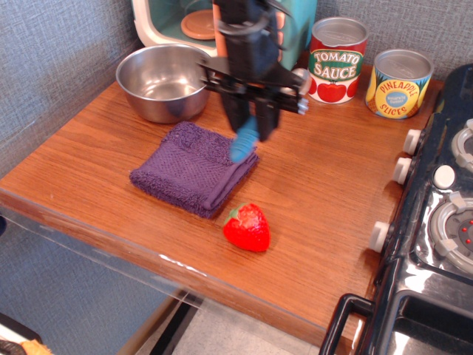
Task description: Put the spoon above the strawberry.
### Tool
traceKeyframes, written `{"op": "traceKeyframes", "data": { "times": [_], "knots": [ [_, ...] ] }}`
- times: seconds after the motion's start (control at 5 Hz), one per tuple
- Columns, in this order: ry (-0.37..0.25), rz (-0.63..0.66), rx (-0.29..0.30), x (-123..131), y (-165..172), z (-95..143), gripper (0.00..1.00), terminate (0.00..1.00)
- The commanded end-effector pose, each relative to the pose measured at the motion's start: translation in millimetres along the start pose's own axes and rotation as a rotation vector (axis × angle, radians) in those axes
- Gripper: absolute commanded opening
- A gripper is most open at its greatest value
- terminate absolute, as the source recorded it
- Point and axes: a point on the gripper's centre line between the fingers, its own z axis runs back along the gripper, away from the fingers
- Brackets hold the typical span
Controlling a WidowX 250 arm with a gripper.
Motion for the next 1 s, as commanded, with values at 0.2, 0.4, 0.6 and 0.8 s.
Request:
{"op": "traceKeyframes", "data": {
  "times": [0.2, 0.4, 0.6, 0.8],
  "knots": [
    [0.027, 0.111, 0.019, 27, -18, -42, 0.0, 0.0],
    [0.039, 0.067, 0.049, 29, -25, -51, 0.0, 0.0],
    [0.05, 0.04, 0.053, 29, -26, -51, 1.0, 0.0],
    [0.032, 0.017, 0.049, 29, -27, -42, 1.0, 0.0]
  ]
}}
